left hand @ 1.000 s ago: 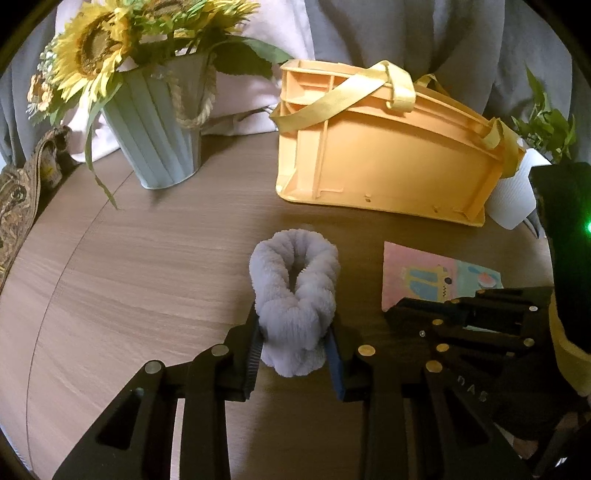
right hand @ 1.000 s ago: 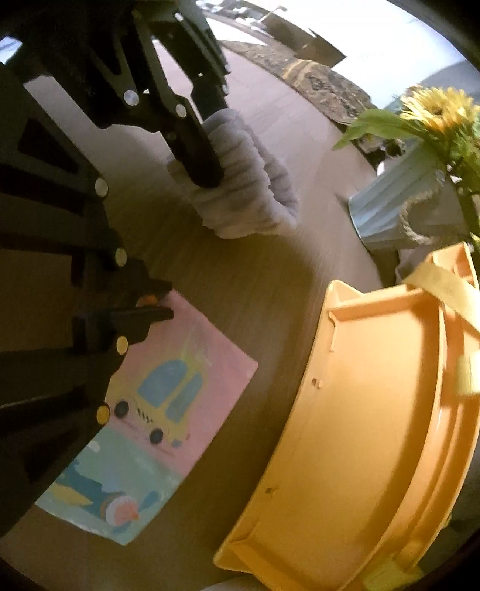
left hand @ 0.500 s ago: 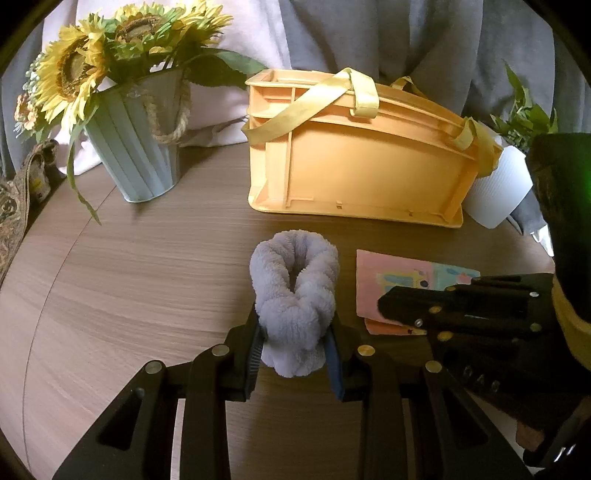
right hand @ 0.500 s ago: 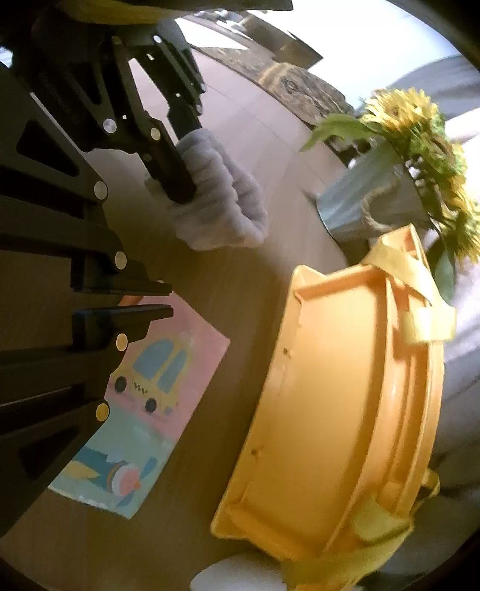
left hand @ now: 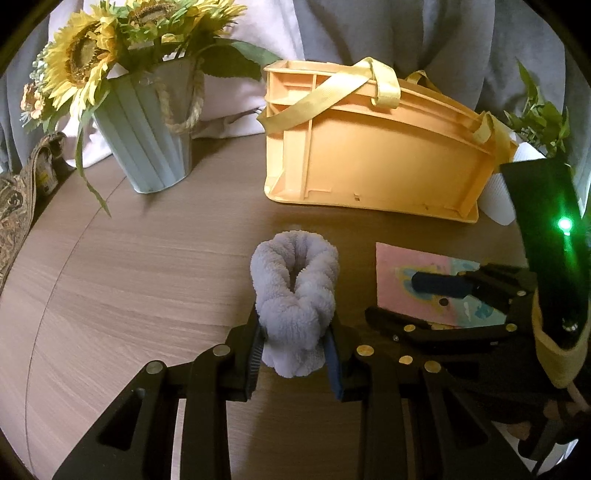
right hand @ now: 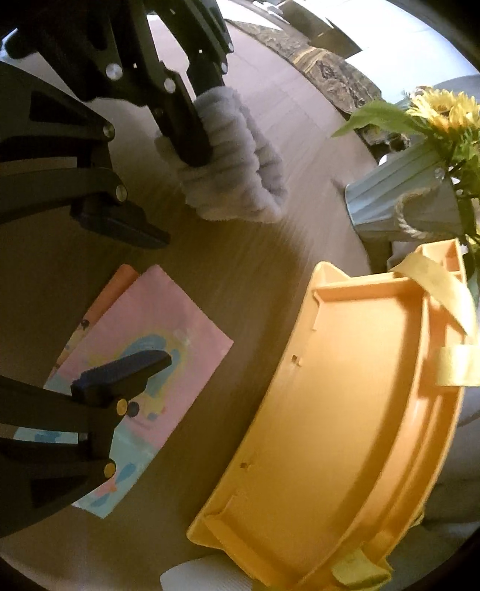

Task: Organize soft objects
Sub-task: 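Grasp the white scrunchie with the left gripper while the right grasps the picture book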

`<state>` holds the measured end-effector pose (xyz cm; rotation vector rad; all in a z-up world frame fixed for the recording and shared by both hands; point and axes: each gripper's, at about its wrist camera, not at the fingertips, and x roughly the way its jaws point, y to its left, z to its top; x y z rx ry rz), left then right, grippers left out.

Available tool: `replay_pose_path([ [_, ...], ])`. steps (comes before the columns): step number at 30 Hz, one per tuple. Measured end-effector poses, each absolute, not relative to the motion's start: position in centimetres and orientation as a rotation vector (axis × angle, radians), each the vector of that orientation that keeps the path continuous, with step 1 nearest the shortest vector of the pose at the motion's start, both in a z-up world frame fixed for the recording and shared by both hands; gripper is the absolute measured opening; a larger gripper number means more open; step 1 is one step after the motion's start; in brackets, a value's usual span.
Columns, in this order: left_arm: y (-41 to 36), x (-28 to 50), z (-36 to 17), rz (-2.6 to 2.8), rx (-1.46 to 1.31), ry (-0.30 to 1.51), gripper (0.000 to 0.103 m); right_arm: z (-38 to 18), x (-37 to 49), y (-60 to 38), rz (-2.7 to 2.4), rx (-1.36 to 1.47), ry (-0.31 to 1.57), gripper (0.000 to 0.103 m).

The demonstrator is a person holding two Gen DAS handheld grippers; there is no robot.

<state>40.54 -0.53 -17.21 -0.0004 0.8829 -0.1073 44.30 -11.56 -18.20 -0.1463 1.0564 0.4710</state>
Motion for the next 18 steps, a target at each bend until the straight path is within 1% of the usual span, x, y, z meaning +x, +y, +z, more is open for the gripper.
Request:
replay_pose_path([
  [1,-0.6,40.6,-17.2,-0.108,0.002,0.883,0.03,-18.6,44.5,-11.8,0.473,-0.124,1.077,0.058],
  [2,-0.6,40.5,-17.3,-0.11,0.003,0.884,0.03,-18.6,44.4,-12.0,0.472,-0.114,1.066,0.052],
  [3,-0.7,40.6,-17.3,-0.112,0.003,0.885,0.03,-18.6,44.3,-12.2,0.46,-0.111,1.065,0.048],
  [4,-0.8,40.6,-17.3,-0.113,0.004,0.885,0.03,-18.5,44.3,-12.3,0.457,-0.113,1.059,0.036],
  [5,-0.8,40.7,-17.3,-0.116,0.004,0.885,0.03,-18.5,44.3,-12.4,0.463,-0.112,1.06,0.021],
  [7,-0.9,40.7,-17.3,-0.121,0.001,0.884,0.03,-18.5,44.4,-12.7,0.461,-0.102,1.067,0.01],
  [11,-1.2,40.6,-16.8,-0.135,-0.005,0.874,0.029,-18.2,44.7,-14.0,0.467,-0.011,1.094,0.008],
  [18,-2.0,39.9,-15.1,-0.158,0.001,0.823,0.029,-15.9,43.5,-15.3,0.453,0.006,1.044,0.008],
])
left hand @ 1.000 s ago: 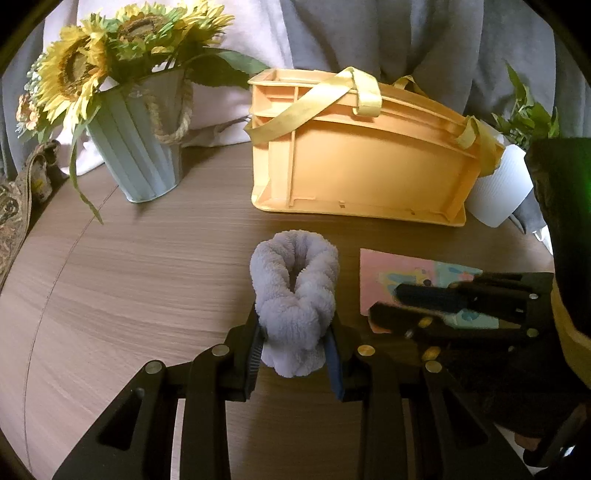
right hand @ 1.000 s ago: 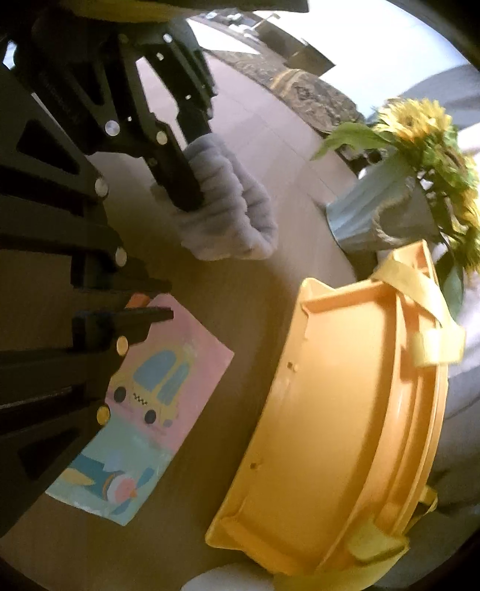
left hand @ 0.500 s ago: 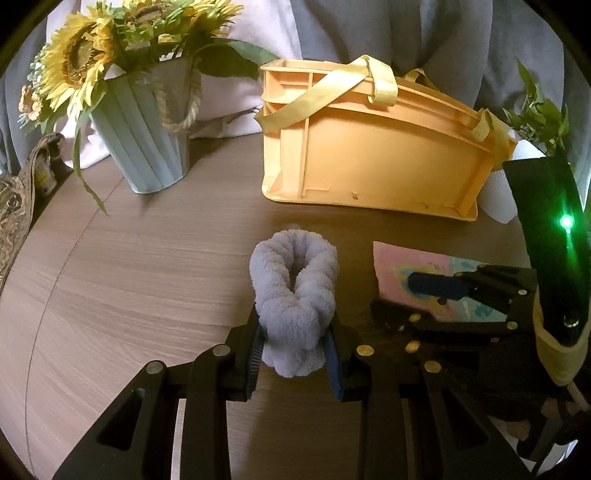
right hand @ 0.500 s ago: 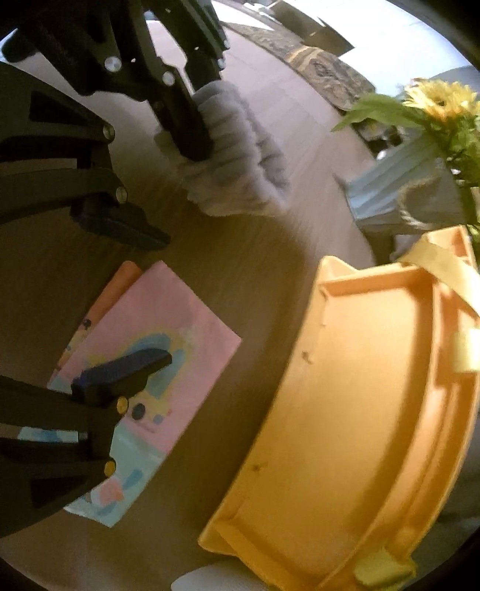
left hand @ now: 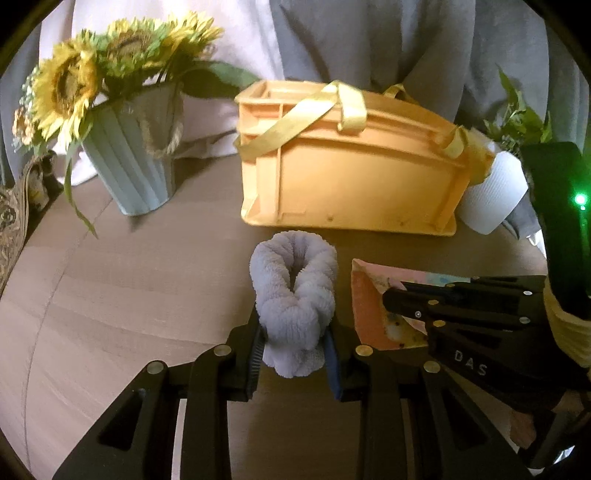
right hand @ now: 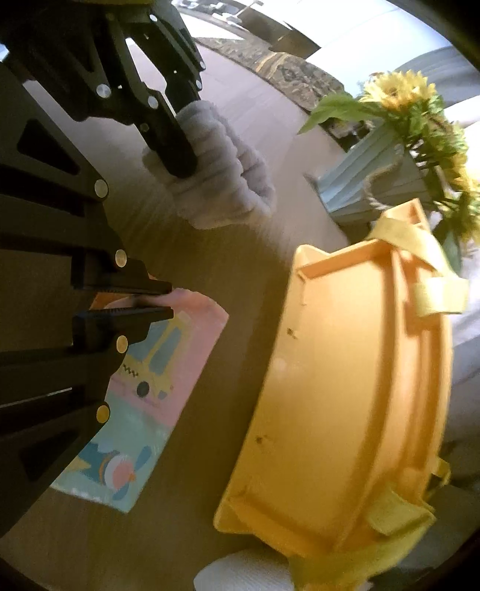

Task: Organize soft objects
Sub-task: 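Grasp the white scrunchie with the left gripper while the right grasps the picture book, then lift the scrunchie and picture book up over the orange crate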

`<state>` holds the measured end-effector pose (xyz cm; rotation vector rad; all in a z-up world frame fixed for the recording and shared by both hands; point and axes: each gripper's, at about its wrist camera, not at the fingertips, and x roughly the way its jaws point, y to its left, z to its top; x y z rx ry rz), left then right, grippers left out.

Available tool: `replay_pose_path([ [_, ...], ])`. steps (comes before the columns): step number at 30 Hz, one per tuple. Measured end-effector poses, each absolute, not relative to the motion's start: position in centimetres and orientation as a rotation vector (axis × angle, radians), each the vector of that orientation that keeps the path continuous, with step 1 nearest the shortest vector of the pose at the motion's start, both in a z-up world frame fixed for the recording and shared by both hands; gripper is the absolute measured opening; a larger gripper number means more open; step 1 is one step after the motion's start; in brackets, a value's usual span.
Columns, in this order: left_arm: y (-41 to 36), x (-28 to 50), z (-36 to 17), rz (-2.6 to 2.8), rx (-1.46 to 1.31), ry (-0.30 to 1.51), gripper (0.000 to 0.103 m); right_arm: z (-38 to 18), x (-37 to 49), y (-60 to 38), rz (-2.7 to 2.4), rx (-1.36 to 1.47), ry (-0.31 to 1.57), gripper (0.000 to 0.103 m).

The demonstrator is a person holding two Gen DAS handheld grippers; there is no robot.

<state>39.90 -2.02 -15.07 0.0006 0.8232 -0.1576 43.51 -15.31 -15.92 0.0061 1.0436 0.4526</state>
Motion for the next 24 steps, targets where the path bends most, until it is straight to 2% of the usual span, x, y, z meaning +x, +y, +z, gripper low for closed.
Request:
replay_pose_path([
  [24,-6.0,38.0,-4.7,-0.185,0.034,0.608,0.029,-3.9,39.9,-21.1,0.384,0.134,0.749,0.008],
])
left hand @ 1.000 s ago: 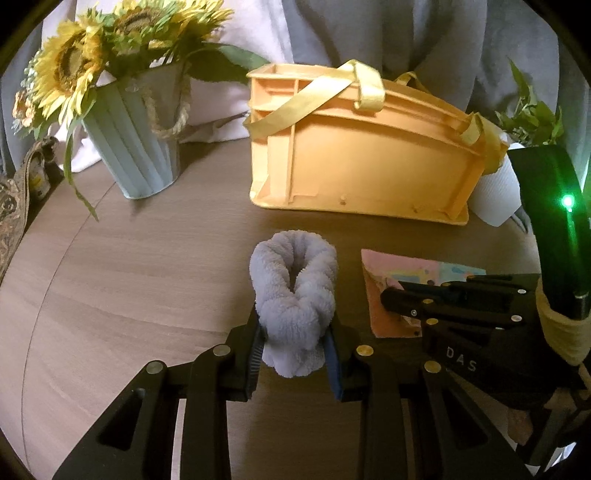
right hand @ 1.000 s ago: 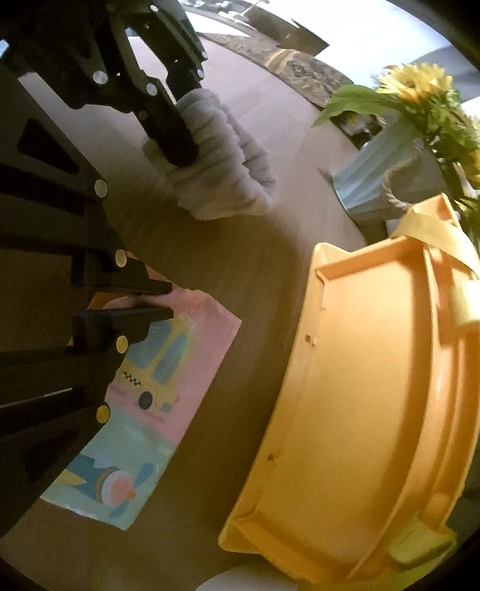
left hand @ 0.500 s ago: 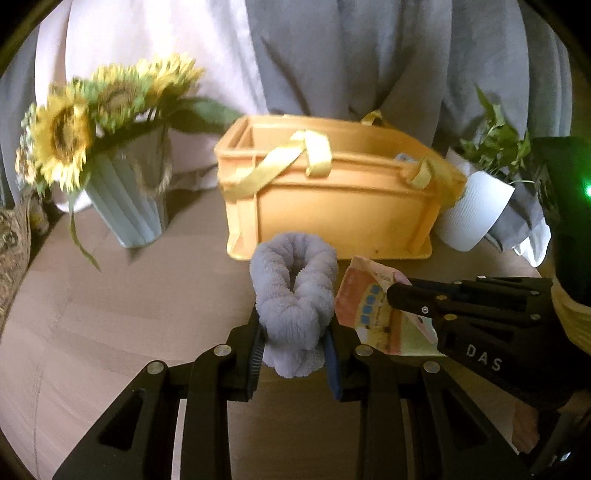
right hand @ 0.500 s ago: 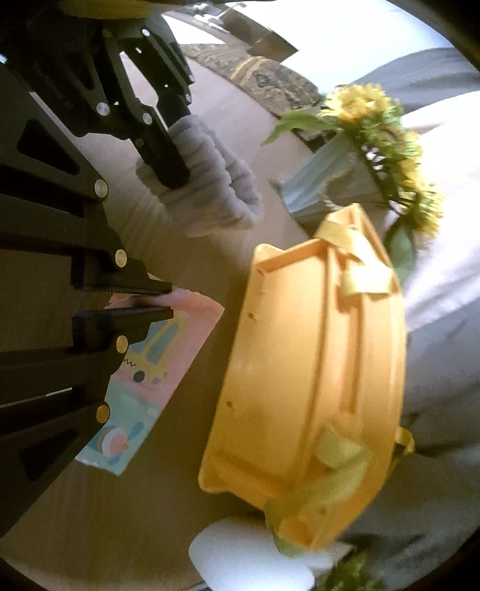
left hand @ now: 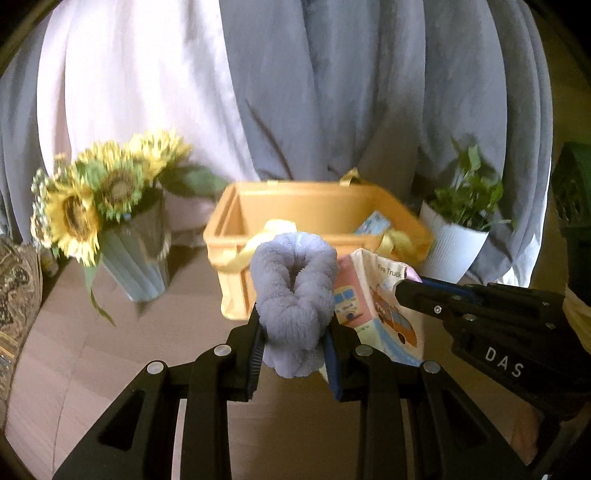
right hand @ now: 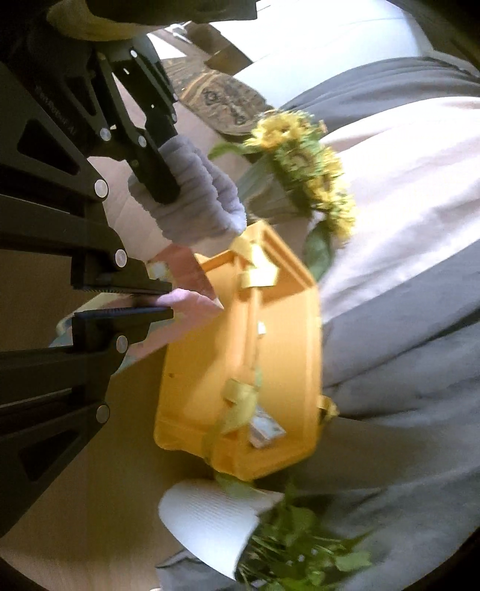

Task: Organize soft objects
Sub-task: 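Lift the scrunchie and picture book up over the orange crate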

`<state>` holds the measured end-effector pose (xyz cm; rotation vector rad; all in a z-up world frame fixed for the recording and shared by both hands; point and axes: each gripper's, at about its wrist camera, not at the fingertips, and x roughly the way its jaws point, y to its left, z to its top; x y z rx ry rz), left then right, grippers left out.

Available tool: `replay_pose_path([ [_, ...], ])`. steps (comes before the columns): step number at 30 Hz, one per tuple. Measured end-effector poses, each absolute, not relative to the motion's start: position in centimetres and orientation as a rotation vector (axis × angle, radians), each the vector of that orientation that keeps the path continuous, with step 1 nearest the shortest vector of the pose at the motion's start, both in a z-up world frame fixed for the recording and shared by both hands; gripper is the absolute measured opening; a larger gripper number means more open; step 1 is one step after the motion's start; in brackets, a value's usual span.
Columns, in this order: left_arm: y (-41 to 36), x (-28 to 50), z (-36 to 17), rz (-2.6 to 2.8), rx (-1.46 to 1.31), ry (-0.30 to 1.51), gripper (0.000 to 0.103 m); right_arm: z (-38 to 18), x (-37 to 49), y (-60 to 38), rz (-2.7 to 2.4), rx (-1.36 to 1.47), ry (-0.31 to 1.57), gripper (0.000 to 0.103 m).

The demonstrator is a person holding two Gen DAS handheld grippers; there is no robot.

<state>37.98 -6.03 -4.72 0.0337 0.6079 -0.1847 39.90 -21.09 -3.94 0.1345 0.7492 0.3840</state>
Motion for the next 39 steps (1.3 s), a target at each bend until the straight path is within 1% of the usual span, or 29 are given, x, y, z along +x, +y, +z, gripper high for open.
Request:
replay_pose_path([
  [10,-6.8,38.4,-0.1,-0.179,0.029,0.496,0.029,1.2,40.1,-22.5,0.371,0.147,0.6,0.008],
  [22,-7.3,39.8,4.0,-0.173,0.027,0.413,0.029,6.5,40.8,-23.3,0.355,0.124,0.451,0.008],
  [32,-7.6,42.0,6.5,-0.183,0.062,0.372,0.029,9.7,42.7,-23.3,0.359,0.086,0.374,0.008],
  [39,-8.2,44.0,7.3,-0.167,0.089,0.351,0.029,10.5,45.4,-23.4,0.381,0.085,0.385,0.008],
])
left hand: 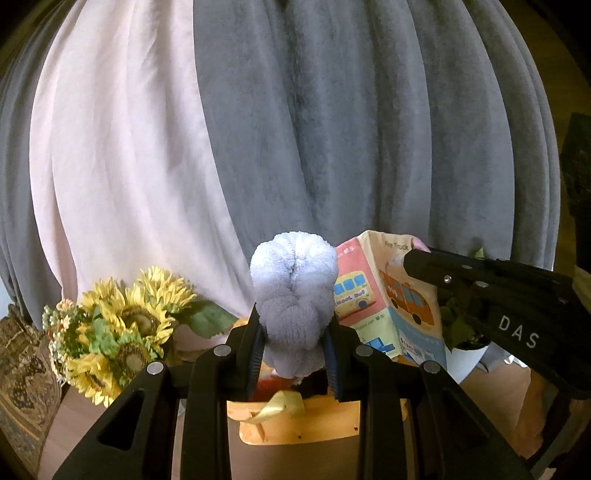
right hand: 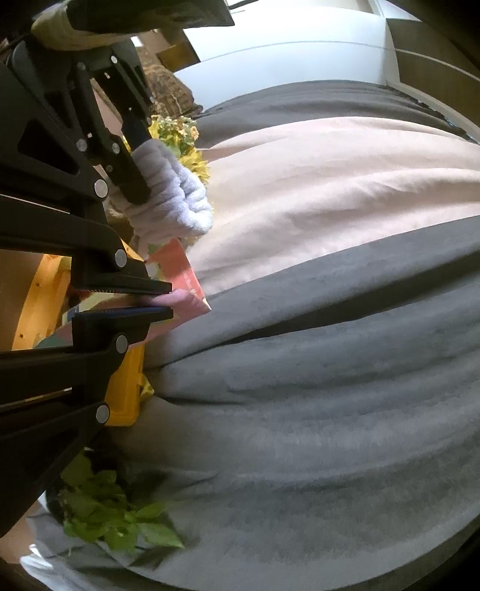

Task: Organize soft objects
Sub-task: 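Lift the scrunchie and picture book up over the orange crate, then lower the scrunchie and book into the crate and open both grippers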

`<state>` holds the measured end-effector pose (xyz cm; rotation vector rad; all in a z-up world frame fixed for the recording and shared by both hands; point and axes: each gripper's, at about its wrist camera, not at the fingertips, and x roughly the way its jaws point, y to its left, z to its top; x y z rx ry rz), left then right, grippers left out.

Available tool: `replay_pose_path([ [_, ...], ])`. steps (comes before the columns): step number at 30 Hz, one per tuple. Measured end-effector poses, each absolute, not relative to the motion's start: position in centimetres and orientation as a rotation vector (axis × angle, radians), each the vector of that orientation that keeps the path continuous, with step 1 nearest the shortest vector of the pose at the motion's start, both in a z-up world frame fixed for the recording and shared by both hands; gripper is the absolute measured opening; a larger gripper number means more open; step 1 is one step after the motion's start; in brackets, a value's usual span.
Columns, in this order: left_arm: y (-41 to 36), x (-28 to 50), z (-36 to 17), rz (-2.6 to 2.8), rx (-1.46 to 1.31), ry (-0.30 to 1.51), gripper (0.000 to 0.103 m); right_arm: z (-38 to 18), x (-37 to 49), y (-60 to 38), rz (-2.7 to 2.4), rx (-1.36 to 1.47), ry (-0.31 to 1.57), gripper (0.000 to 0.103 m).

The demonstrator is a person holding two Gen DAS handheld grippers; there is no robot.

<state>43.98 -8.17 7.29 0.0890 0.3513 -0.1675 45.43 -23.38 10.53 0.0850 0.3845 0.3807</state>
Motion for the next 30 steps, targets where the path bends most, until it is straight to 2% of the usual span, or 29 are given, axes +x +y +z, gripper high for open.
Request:
replay_pose_path([
  [13,-8.6,49.6,4.1,-0.163,0.068,0.458,0.029,8.3,50.8,-23.0,0.345,0.026,0.472,0.008],
  [30,-8.3,55.3,-3.8,-0.109,0.074,0.637,0.029,-1.0,58.1,-21.3,0.435,-0.011,0.709,0.008],
])
